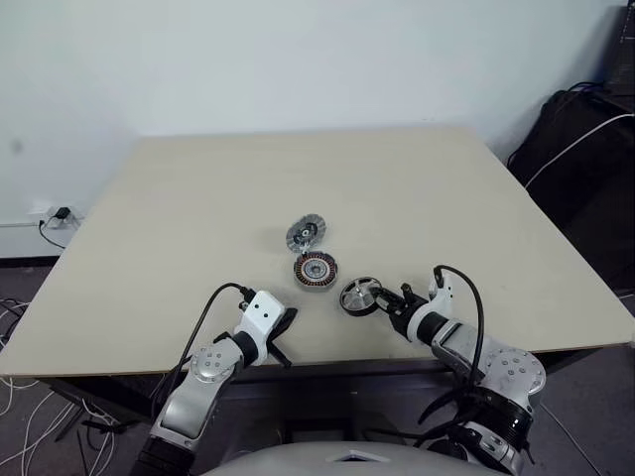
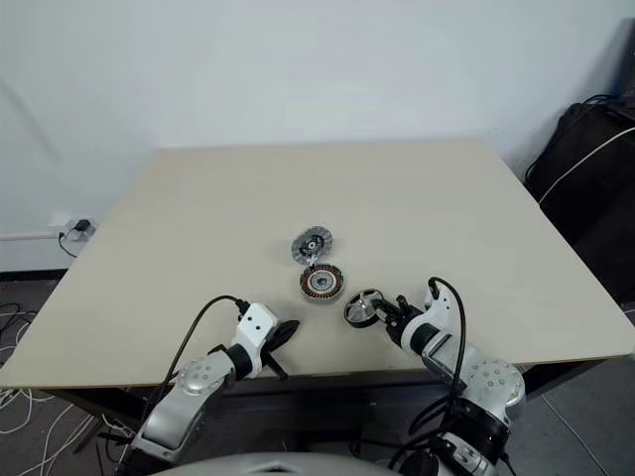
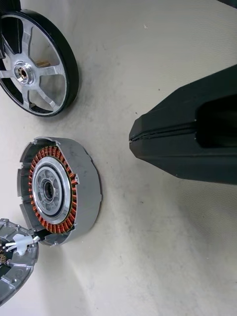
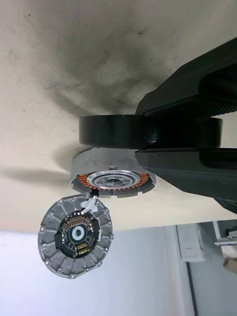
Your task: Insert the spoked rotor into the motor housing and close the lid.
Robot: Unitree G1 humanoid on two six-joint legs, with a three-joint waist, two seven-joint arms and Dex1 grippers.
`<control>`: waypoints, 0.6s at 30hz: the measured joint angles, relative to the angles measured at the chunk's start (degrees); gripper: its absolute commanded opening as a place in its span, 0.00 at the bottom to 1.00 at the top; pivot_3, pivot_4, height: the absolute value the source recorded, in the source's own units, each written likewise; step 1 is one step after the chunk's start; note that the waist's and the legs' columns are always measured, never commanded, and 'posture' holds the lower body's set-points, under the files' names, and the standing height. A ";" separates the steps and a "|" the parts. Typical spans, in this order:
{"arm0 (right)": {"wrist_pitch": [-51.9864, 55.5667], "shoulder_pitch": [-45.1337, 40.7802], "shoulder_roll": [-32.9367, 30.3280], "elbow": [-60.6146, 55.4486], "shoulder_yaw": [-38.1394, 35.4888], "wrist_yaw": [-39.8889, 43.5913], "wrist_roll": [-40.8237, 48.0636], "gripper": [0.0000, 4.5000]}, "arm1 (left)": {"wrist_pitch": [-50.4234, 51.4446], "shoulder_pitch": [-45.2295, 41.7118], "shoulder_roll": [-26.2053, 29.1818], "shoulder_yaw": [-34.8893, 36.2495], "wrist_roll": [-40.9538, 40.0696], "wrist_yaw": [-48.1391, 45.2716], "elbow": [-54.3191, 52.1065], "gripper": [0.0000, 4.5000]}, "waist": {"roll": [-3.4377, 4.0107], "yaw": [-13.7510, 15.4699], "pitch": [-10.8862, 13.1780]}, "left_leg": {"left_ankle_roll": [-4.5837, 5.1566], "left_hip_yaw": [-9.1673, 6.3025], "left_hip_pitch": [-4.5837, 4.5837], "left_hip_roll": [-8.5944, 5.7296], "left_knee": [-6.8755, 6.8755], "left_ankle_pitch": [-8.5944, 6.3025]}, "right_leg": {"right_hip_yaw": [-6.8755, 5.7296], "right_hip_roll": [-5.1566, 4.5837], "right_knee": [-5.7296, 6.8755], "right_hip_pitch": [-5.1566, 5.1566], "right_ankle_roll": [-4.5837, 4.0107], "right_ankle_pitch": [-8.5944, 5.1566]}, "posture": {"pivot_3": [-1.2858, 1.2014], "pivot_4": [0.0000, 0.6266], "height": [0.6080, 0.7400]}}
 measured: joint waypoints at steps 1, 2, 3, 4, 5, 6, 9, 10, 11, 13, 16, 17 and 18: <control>-0.99 -0.05 0.00 -0.09 0.00 -0.39 0.77 0.09 | 0.06 0.02 0.07 0.00 0.00 -0.03 -0.06 0.00 | 0.03 0.02 0.02 | 0.00 0.00 -0.03 0.00 0.00 0.00 | 0.00 0.00 -0.01 -0.03 -0.01 0.00 | 0.52 0.00 1.00; -2.05 -0.12 0.01 -0.14 0.02 -0.56 1.81 0.09 | 0.12 0.02 0.13 0.00 0.00 -0.06 -0.16 0.00 | 0.05 0.02 0.04 | 0.01 0.00 -0.05 0.00 -0.01 0.00 | 0.00 0.00 -0.01 -0.05 -0.01 0.00 | 0.52 0.00 1.00; -3.36 -0.30 0.02 -0.18 0.24 -0.73 2.89 0.09 | 0.18 0.02 0.21 0.00 0.00 -0.12 -0.31 0.00 | 0.06 0.00 0.05 | 0.01 0.00 -0.06 0.00 -0.02 0.00 | 0.01 0.00 -0.01 -0.06 -0.02 0.01 | 0.52 0.00 1.00; -4.65 -0.51 0.02 -0.20 0.64 -0.93 3.90 0.09 | 0.22 0.02 0.26 0.00 0.00 -0.18 -0.48 0.00 | 0.07 -0.03 0.06 | 0.01 0.00 -0.06 0.00 -0.04 0.00 | 0.01 0.00 -0.01 -0.06 -0.05 0.02 | 0.52 0.00 1.00; -5.96 -0.81 0.02 -0.21 1.40 -1.32 4.72 0.09 | 0.24 0.02 0.31 0.00 0.00 -0.25 -0.68 0.00 | 0.07 -0.05 0.06 | 0.01 0.01 -0.06 0.00 -0.06 0.00 | 0.02 0.00 -0.01 -0.06 -0.08 0.04 | 0.52 0.00 1.00; -6.99 -1.16 0.02 -0.19 2.25 -1.79 5.39 0.09 | 0.27 0.01 0.34 0.00 -0.01 -0.32 -0.83 0.00 | 0.08 -0.06 0.06 | 0.01 0.01 -0.07 0.00 -0.07 0.00 | 0.02 0.00 -0.01 -0.07 -0.12 0.05 | 0.52 0.00 1.00; -9.80 -2.40 0.02 0.43 5.37 -2.11 6.79 0.09 | 0.37 0.04 0.51 0.00 -0.03 -0.45 -1.15 0.00 | 0.10 -0.07 0.08 | 0.01 0.01 -0.06 0.00 -0.08 0.00 | 0.03 0.01 -0.01 -0.08 -0.20 0.10 | 0.52 0.00 1.00; -11.04 -3.01 0.01 1.35 7.14 -2.09 7.00 0.09 | 0.46 0.08 0.61 0.00 -0.04 -0.46 -1.36 0.00 | 0.10 -0.11 0.08 | 0.01 0.01 -0.06 0.00 -0.08 0.00 | 0.03 0.01 -0.01 -0.08 -0.22 0.11 | 0.52 0.00 1.00; -11.85 -3.46 0.01 2.44 8.50 -2.08 7.12 0.09 | 0.62 0.11 0.64 0.02 -0.04 -0.46 -1.60 0.00 | 0.09 -0.10 0.08 | 0.02 0.01 -0.05 0.00 -0.08 0.00 | 0.02 0.02 -0.01 -0.08 -0.28 0.15 | 0.52 0.00 1.00; -13.77 -4.47 0.01 5.46 11.44 -1.98 7.17 0.09 | 0.99 0.31 0.88 0.07 -0.04 -0.42 -2.22 0.00 | 0.10 -0.09 0.09 | 0.02 0.01 -0.05 -0.01 -0.07 0.01 | 0.03 0.02 -0.01 -0.09 -0.32 0.17 | 0.52 0.00 1.00; -15.79 -5.65 0.02 8.89 14.70 -1.52 7.18 0.09 | 1.20 0.65 1.01 0.33 -0.04 -0.25 -2.41 0.00 | 0.10 -0.08 0.09 | 0.02 0.01 -0.05 -0.01 -0.08 0.01 | 0.03 0.03 -0.01 -0.10 -0.33 0.17 | 0.52 0.00 1.00; -16.51 -6.05 0.04 10.07 15.68 -1.35 7.18 0.09 | 1.27 0.75 1.02 0.45 -0.04 -0.13 -2.46 0.00 | 0.10 -0.06 0.09 | 0.03 0.01 -0.05 -0.01 -0.08 0.01 | 0.03 0.03 -0.01 -0.10 -0.33 0.17 | 0.52 0.00 1.00; -17.39 -6.58 0.08 11.74 16.83 -0.87 7.17 0.09 | 1.34 0.86 1.06 0.55 -0.03 0.05 -2.52 0.00 | 0.10 -0.07 0.09 | 0.03 0.01 -0.05 -0.01 -0.08 0.01 | 0.03 0.04 -0.01 -0.10 -0.33 0.17 | 0.52 0.00 1.00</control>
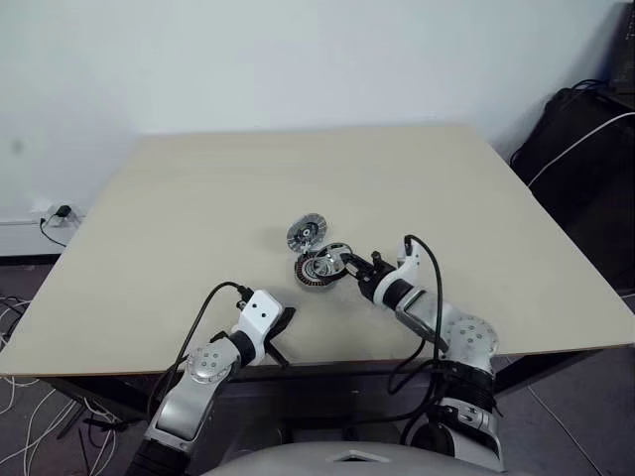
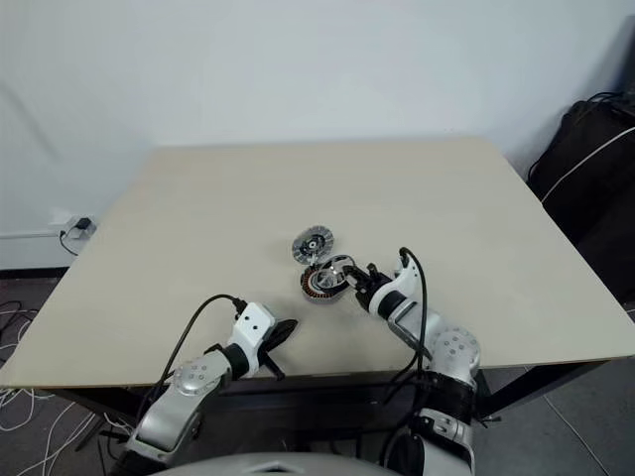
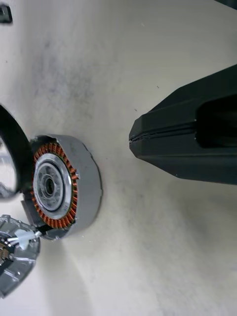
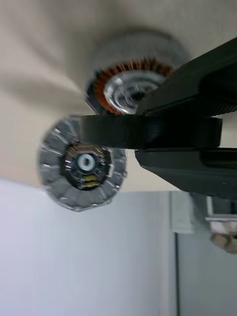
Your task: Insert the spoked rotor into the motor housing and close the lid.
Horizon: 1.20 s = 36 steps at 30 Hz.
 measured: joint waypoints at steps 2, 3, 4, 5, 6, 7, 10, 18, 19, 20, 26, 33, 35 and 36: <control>-1.52 -0.83 0.07 2.39 2.06 0.89 -0.19 0.09 | 0.05 0.13 0.01 0.08 0.01 0.10 -0.23 0.00 | 0.00 -0.01 0.00 | 0.00 0.00 0.00 -0.01 0.00 0.00 | 0.01 0.00 0.00 0.00 0.00 0.00 | 0.52 0.00 1.00; -2.46 -1.21 0.11 3.35 3.02 1.53 -0.59 0.09 | 0.08 0.28 0.03 0.15 0.01 0.13 -0.56 0.00 | 0.00 0.00 0.00 | 0.00 0.00 0.00 -0.01 0.00 0.00 | 0.01 0.00 0.00 -0.01 0.00 0.00 | 0.52 0.00 1.00; -3.65 -1.74 0.17 4.42 4.00 2.14 -1.01 0.09 | 0.08 0.47 0.06 0.24 0.01 0.14 -0.84 0.00 | 0.00 -0.02 0.00 | 0.00 0.00 0.00 -0.01 0.00 0.00 | 0.03 0.00 0.00 -0.01 0.00 0.00 | 0.52 0.00 1.00; -4.61 -2.17 0.23 5.19 4.84 2.77 -1.48 0.09 | 0.10 0.59 0.06 0.29 0.01 0.15 -1.03 0.00 | 0.00 -0.02 0.00 | 0.00 0.00 0.00 -0.01 0.00 0.00 | 0.03 0.00 0.00 -0.01 0.00 0.00 | 0.52 0.00 1.00; -5.74 -2.70 0.32 6.11 5.75 3.47 -2.02 0.09 | 0.11 0.79 0.10 0.36 0.01 0.17 -1.26 0.00 | 0.00 -0.04 0.00 | 0.00 0.00 0.00 -0.01 0.00 0.00 | 0.03 0.00 0.00 -0.01 0.00 0.00 | 0.52 0.00 1.00; -6.93 -3.11 0.39 6.76 6.60 4.19 -2.81 0.09 | 0.13 0.95 0.11 0.38 0.01 0.19 -1.52 0.00 | 0.00 -0.05 0.00 | 0.00 0.00 0.00 -0.01 0.00 0.00 | 0.02 0.01 0.01 -0.01 0.00 0.00 | 0.52 0.00 1.00; -9.19 -3.78 0.54 8.58 8.09 5.60 -3.69 0.09 | 0.16 1.28 0.12 0.57 0.02 0.40 -2.02 0.00 | 0.00 0.01 0.00 | 0.00 -0.01 0.00 -0.02 0.00 0.00 | 0.02 0.01 0.00 -0.01 -0.01 0.01 | 0.52 0.00 1.00; -10.22 -3.79 0.46 9.18 8.13 6.24 -3.90 0.09 | 0.19 1.71 0.06 0.82 0.03 1.17 -2.03 0.00 | 0.00 0.00 0.00 | 0.00 -0.01 0.00 -0.03 -0.01 0.00 | 0.04 0.00 0.02 -0.02 -0.01 0.01 | 0.52 0.00 1.00; -10.23 -3.78 0.43 9.22 8.10 6.24 -3.92 0.09 | 0.19 1.70 0.04 0.82 0.03 1.22 -2.03 0.00 | 0.01 0.00 0.00 | 0.00 -0.01 0.00 -0.03 -0.01 -0.01 | 0.04 0.00 0.02 -0.02 -0.01 0.01 | 0.52 0.00 1.00; -10.23 -3.78 0.40 9.33 7.99 6.25 -3.92 0.09 | 0.19 1.70 0.02 0.82 0.02 1.24 -2.03 0.00 | 0.00 -0.01 0.00 | 0.00 -0.01 0.00 -0.03 -0.01 0.00 | 0.04 0.00 0.02 -0.02 -0.01 0.01 | 0.52 0.00 1.00; -10.55 -3.78 0.27 11.63 7.60 6.31 -5.02 0.09 | 0.19 1.63 -0.01 0.81 0.01 1.23 -2.03 0.00 | 0.01 0.00 0.00 | 0.00 -0.01 0.01 -0.03 -0.01 0.00 | 0.05 0.00 0.03 -0.03 -0.02 0.01 | 0.52 0.00 1.00; -11.45 -3.78 0.11 13.23 7.16 7.10 -5.64 0.09 | 0.19 1.62 -0.01 0.81 0.01 1.23 -2.03 0.00 | 0.01 0.00 -0.01 | 0.00 -0.01 0.02 -0.03 0.00 0.00 | 0.05 0.01 0.03 0.00 -0.02 0.01 | 0.52 0.00 1.00; -11.49 -3.78 0.08 13.34 6.71 7.38 -5.66 0.09 | 0.20 1.62 -0.01 0.81 0.01 1.23 -2.03 0.00 | 0.01 0.05 -0.01 | 0.00 -0.01 0.02 -0.04 0.00 0.00 | 0.05 0.01 0.03 0.00 -0.01 0.01 | 0.52 0.00 1.00; -11.49 -3.78 0.07 13.36 6.52 7.53 -5.66 0.09 | 0.20 1.62 -0.01 0.81 0.00 1.23 -2.03 0.00 | 0.01 0.05 -0.01 | 0.00 -0.01 0.02 -0.05 0.00 0.00 | 0.05 0.01 0.03 0.00 -0.01 0.01 | 0.52 0.00 1.00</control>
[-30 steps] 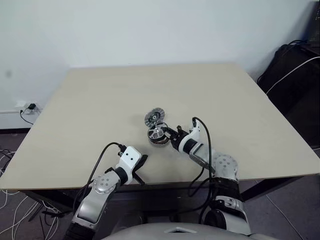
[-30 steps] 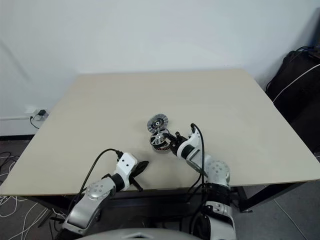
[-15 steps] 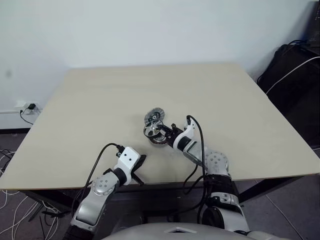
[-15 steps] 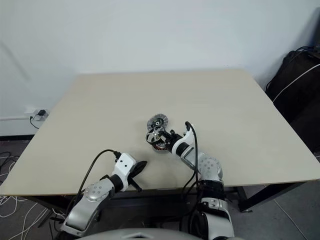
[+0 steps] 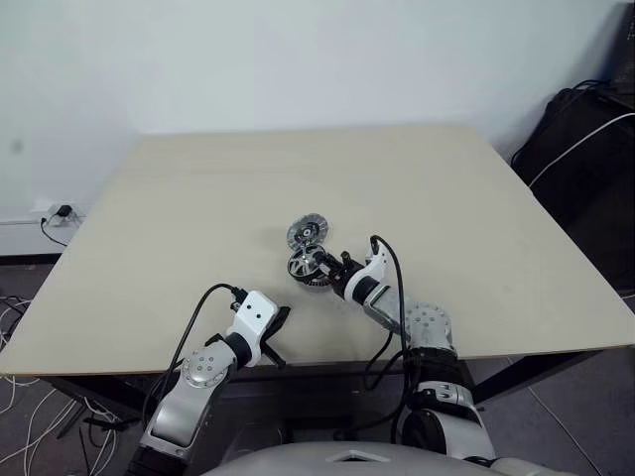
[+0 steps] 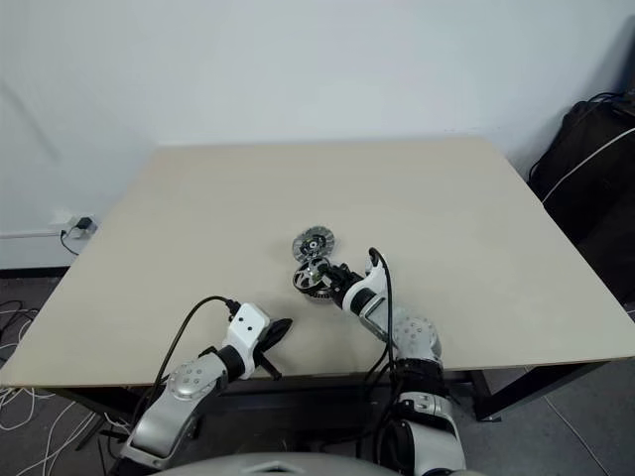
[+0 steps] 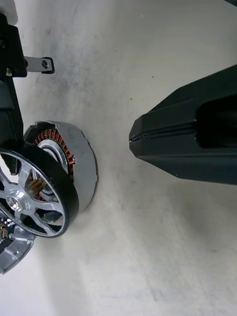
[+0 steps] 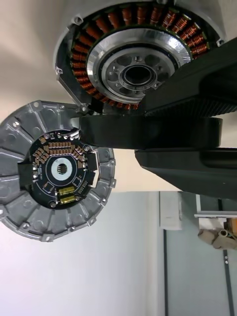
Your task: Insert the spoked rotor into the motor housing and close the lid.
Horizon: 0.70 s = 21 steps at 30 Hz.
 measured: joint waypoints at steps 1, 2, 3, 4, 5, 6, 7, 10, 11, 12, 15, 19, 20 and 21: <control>-0.03 0.00 -0.03 0.01 -0.12 0.12 0.00 0.09 | 0.00 0.00 0.00 0.00 0.00 0.00 0.00 0.00 | 0.00 0.00 0.00 | 0.00 0.00 0.00 -0.01 0.00 0.00 | 0.00 0.00 0.00 0.00 0.00 0.00 | 0.52 0.00 1.00; -0.03 0.00 -0.04 0.01 -0.19 0.19 -0.01 0.09 | 0.00 0.00 0.00 0.00 0.00 0.00 0.00 0.00 | 0.00 0.00 0.00 | 0.00 0.00 0.00 -0.01 0.00 0.00 | 0.00 0.00 0.00 0.00 0.00 0.00 | 0.52 0.00 1.00; -0.03 0.00 -0.05 0.01 -0.23 0.24 -0.02 0.09 | 0.00 0.00 0.00 0.00 0.00 0.00 0.00 0.00 | 0.00 0.00 0.00 | 0.00 0.00 0.00 -0.01 0.00 0.00 | 0.01 0.00 0.00 0.00 0.00 0.00 | 0.52 0.00 1.00; -0.02 0.00 -0.05 0.01 -0.31 0.27 -0.02 0.09 | 0.00 0.00 0.00 0.00 0.00 0.00 0.00 0.00 | 0.00 0.01 0.00 | 0.00 0.00 0.00 -0.01 0.00 0.00 | 0.00 -0.01 0.00 0.00 0.00 0.00 | 0.52 0.00 1.00; -0.02 0.00 -0.07 0.01 -0.48 0.30 -0.02 0.09 | 0.00 0.00 -0.01 -0.01 -0.01 -0.01 0.00 0.00 | 0.00 0.01 0.00 | 0.00 0.00 0.00 -0.01 0.00 0.00 | 0.01 -0.01 0.00 0.00 0.00 0.00 | 0.52 0.00 1.00; -0.02 0.00 -0.08 0.01 -0.63 0.32 -0.02 0.09 | 0.00 0.00 -0.01 -0.01 -0.01 -0.01 0.00 0.00 | 0.00 0.02 0.00 | 0.00 0.00 0.00 -0.01 0.00 0.00 | 0.00 -0.01 0.00 0.00 0.00 0.00 | 0.52 0.00 1.00; -0.02 0.00 -0.10 0.01 -0.72 0.33 -0.02 0.09 | 0.00 -0.01 -0.02 -0.01 -0.01 -0.02 0.00 0.00 | 0.00 0.02 0.00 | 0.00 -0.01 0.00 -0.02 0.00 0.00 | 0.01 -0.01 0.00 0.00 0.00 0.00 | 0.52 0.00 1.00; -0.02 0.00 -0.13 0.01 -1.02 0.33 -0.02 0.09 | 0.00 -0.03 -0.06 -0.03 -0.01 -0.03 0.00 0.00 | 0.00 0.05 0.00 | 0.00 -0.01 0.00 -0.02 0.00 0.00 | 0.01 -0.01 0.00 0.01 0.00 0.00 | 0.52 0.00 1.00; -0.01 0.00 -0.19 0.01 -1.07 0.33 -0.03 0.09 | 0.00 -0.05 -0.06 -0.05 -0.01 -0.04 0.00 0.00 | 0.00 0.05 0.00 | 0.00 -0.01 0.00 -0.02 0.00 0.00 | 0.01 -0.01 0.00 0.01 0.00 0.00 | 0.52 0.00 1.00; -0.02 0.00 -0.28 0.01 -1.13 0.33 -0.04 0.09 | 0.00 -0.06 -0.07 -0.05 -0.01 -0.04 0.00 0.00 | 0.00 0.05 0.00 | 0.00 -0.01 0.00 -0.03 0.00 0.00 | 0.01 -0.01 0.00 0.01 0.00 0.00 | 0.52 0.00 1.00; -0.06 0.00 -0.42 0.05 -1.22 0.40 -0.11 0.09 | 0.00 -0.14 -0.07 -0.14 -0.01 -0.06 0.00 0.00 | 0.01 0.05 -0.01 | 0.00 -0.01 0.00 -0.03 0.00 0.00 | 0.01 -0.01 0.00 0.01 0.00 0.00 | 0.52 0.00 1.00; -0.11 0.00 -0.47 0.16 -1.28 0.41 -0.17 0.09 | 0.00 -0.28 -0.08 -0.27 -0.01 -0.07 0.00 0.00 | 0.01 0.06 -0.02 | 0.00 -0.01 0.01 -0.03 0.01 0.00 | 0.01 -0.02 0.00 0.02 0.00 0.01 | 0.52 0.00 1.00; -0.11 0.00 -0.50 0.17 -1.28 0.41 -0.18 0.09 | 0.00 -0.34 -0.08 -0.27 -0.01 -0.08 0.00 0.00 | 0.01 0.06 -0.02 | 0.00 -0.01 0.01 -0.03 0.01 0.00 | 0.01 -0.02 0.00 0.02 0.00 0.01 | 0.52 0.00 1.00; -0.11 0.00 -0.52 0.20 -1.29 0.39 -0.18 0.09 | 0.00 -0.37 -0.08 -0.28 -0.01 -0.08 0.00 0.00 | 0.02 0.06 -0.03 | 0.00 -0.02 0.01 -0.04 0.01 0.00 | 0.01 -0.02 0.01 0.03 0.00 0.01 | 0.52 0.00 1.00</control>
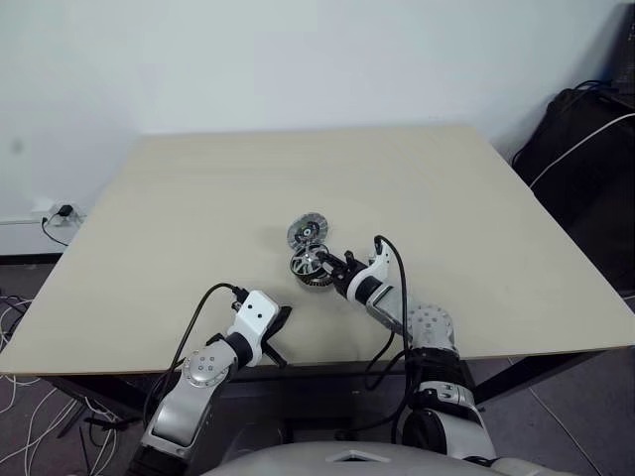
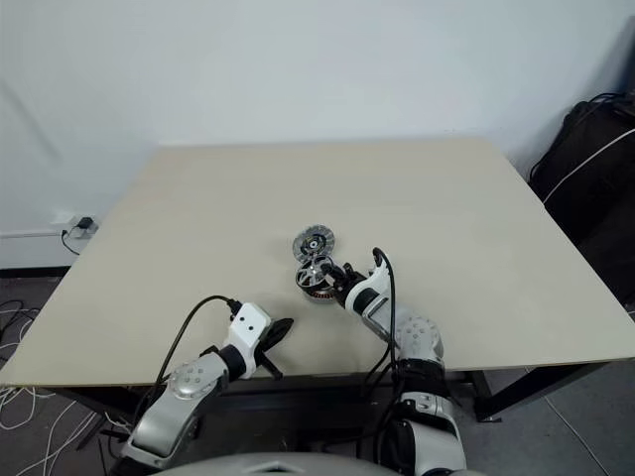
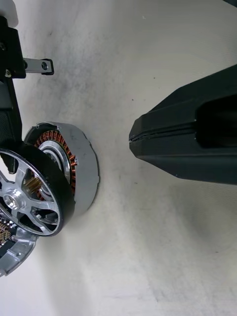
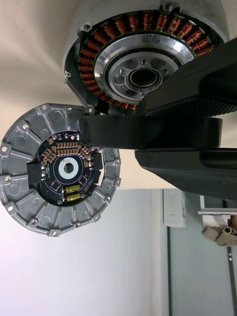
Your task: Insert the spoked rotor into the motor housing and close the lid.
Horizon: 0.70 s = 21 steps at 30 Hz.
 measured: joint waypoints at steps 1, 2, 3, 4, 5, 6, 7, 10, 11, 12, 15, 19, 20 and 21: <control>0.00 0.00 -0.03 0.04 -0.02 0.00 0.00 0.09 | 0.00 -0.01 0.00 0.00 0.00 0.00 0.00 0.00 | 0.00 0.00 0.00 | 0.00 0.00 0.00 0.00 0.00 0.00 | 0.00 0.00 0.00 0.00 0.00 0.00 | 0.52 0.00 1.00; 0.01 0.00 -0.05 0.07 -0.06 0.00 0.02 0.09 | 0.00 -0.02 0.00 0.00 0.00 -0.01 0.00 0.00 | 0.00 0.00 0.00 | 0.00 0.00 0.00 -0.01 0.00 0.00 | 0.00 0.00 0.00 0.00 0.00 0.00 | 0.52 0.00 1.00; 0.03 0.00 -0.07 0.09 -0.12 -0.01 0.06 0.09 | 0.00 -0.04 0.00 -0.01 -0.01 -0.02 0.00 0.00 | 0.00 0.01 -0.01 | 0.00 -0.01 0.00 -0.01 0.00 0.00 | 0.00 0.00 0.00 0.00 0.00 0.00 | 0.52 0.00 1.00; 0.08 0.00 -0.08 0.09 -0.28 -0.01 0.09 0.09 | 0.00 -0.05 0.00 -0.01 -0.01 -0.02 0.00 0.00 | 0.00 0.02 -0.01 | 0.00 -0.01 0.00 -0.01 0.00 0.00 | 0.00 0.00 0.00 0.00 0.00 0.00 | 0.52 0.00 1.00; 0.14 0.00 -0.09 0.09 -0.44 -0.01 0.13 0.09 | 0.00 -0.05 0.00 -0.01 -0.01 -0.02 0.00 0.00 | 0.00 0.04 -0.01 | 0.00 -0.01 0.00 -0.02 0.00 0.00 | 0.00 -0.01 0.00 0.00 0.00 0.00 | 0.52 0.00 1.00; 0.19 0.00 -0.11 0.08 -0.62 -0.01 0.22 0.09 | 0.00 -0.05 -0.01 -0.02 -0.01 -0.02 0.00 0.00 | 0.01 0.06 -0.01 | 0.01 -0.02 0.00 -0.03 0.00 0.00 | 0.00 -0.01 0.00 0.01 0.00 0.00 | 0.52 0.00 1.00; 0.25 0.00 -0.14 0.07 -0.82 -0.02 0.37 0.09 | 0.00 -0.05 -0.01 -0.04 -0.01 -0.02 0.00 0.00 | 0.01 0.06 -0.01 | 0.01 -0.02 0.00 -0.04 0.00 0.00 | 0.00 -0.01 0.00 0.01 0.00 0.00 | 0.52 0.00 1.00; 0.55 0.02 -0.20 0.04 -1.30 -0.01 0.94 0.09 | 0.00 -0.05 -0.04 -0.21 -0.01 -0.04 0.00 0.00 | 0.01 0.08 -0.01 | 0.02 -0.03 0.00 -0.05 0.00 -0.01 | 0.00 -0.02 0.00 0.01 0.00 0.00 | 0.52 0.00 1.00; 0.89 0.03 -0.20 0.03 -1.52 -0.02 1.09 0.09 | 0.00 -0.06 -0.06 -0.27 -0.01 -0.05 0.00 0.00 | 0.01 0.08 -0.01 | 0.03 -0.03 0.00 -0.05 0.00 -0.01 | 0.00 -0.02 0.00 0.01 0.00 0.00 | 0.52 0.00 1.00; 1.21 0.06 -0.25 0.03 -1.71 -0.01 1.13 0.09 | 0.00 -0.07 -0.07 -0.30 -0.01 -0.07 0.00 0.00 | 0.01 0.09 -0.02 | 0.03 -0.02 0.00 -0.05 0.00 -0.01 | 0.00 -0.02 0.00 0.01 0.00 0.00 | 0.52 0.00 1.00; 1.47 0.16 -0.32 0.03 -1.88 -0.01 1.14 0.09 | 0.00 -0.16 -0.07 -0.43 -0.01 -0.16 0.01 0.00 | 0.02 0.09 -0.02 | 0.04 -0.03 0.00 -0.06 0.00 -0.02 | 0.00 -0.03 -0.01 0.01 0.01 0.00 | 0.52 0.00 1.00; 1.43 0.20 -0.31 0.05 -1.87 -0.06 0.83 0.09 | 0.00 -0.27 -0.08 -0.51 -0.06 -0.35 0.01 0.00 | 0.04 0.09 -0.06 | 0.05 -0.02 0.00 -0.06 0.00 -0.02 | 0.00 -0.02 -0.01 0.02 0.01 0.00 | 0.52 0.00 1.00; 1.43 0.21 -0.32 0.05 -1.89 -0.07 0.81 0.09 | 0.00 -0.27 -0.08 -0.51 -0.07 -0.35 0.01 0.00 | 0.05 0.09 -0.07 | 0.05 -0.03 0.00 -0.06 0.00 -0.02 | 0.00 -0.02 -0.01 0.02 0.01 0.00 | 0.52 0.00 1.00; 1.43 0.23 -0.31 0.06 -1.94 -0.09 0.81 0.09 | 0.00 -0.27 -0.09 -0.51 -0.10 -0.35 0.01 0.00 | 0.06 0.09 -0.08 | 0.05 -0.03 0.01 -0.06 0.00 -0.02 | 0.00 -0.03 0.00 0.03 0.01 0.00 | 0.52 0.00 1.00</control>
